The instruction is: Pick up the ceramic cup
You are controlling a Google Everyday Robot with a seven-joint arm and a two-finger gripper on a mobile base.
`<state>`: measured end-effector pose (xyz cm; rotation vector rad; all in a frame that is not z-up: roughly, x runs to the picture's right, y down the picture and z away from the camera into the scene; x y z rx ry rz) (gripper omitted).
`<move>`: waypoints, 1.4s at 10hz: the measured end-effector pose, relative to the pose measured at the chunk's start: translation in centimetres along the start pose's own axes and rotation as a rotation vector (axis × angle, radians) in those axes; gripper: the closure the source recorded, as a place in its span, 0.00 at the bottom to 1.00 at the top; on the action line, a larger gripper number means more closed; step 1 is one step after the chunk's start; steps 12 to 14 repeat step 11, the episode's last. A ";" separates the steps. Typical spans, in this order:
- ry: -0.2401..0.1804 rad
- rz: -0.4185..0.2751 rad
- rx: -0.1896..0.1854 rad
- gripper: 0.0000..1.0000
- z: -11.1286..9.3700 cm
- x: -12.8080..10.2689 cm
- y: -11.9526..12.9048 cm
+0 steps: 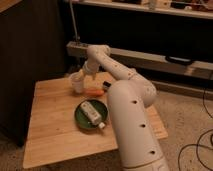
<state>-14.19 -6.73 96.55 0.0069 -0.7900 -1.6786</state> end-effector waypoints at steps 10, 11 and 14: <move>-0.047 -0.163 0.162 1.00 -12.1 -4.5 -5.9; -0.054 -0.203 0.179 1.00 -14.9 -5.4 -6.9; -0.054 -0.203 0.179 1.00 -14.9 -5.4 -6.9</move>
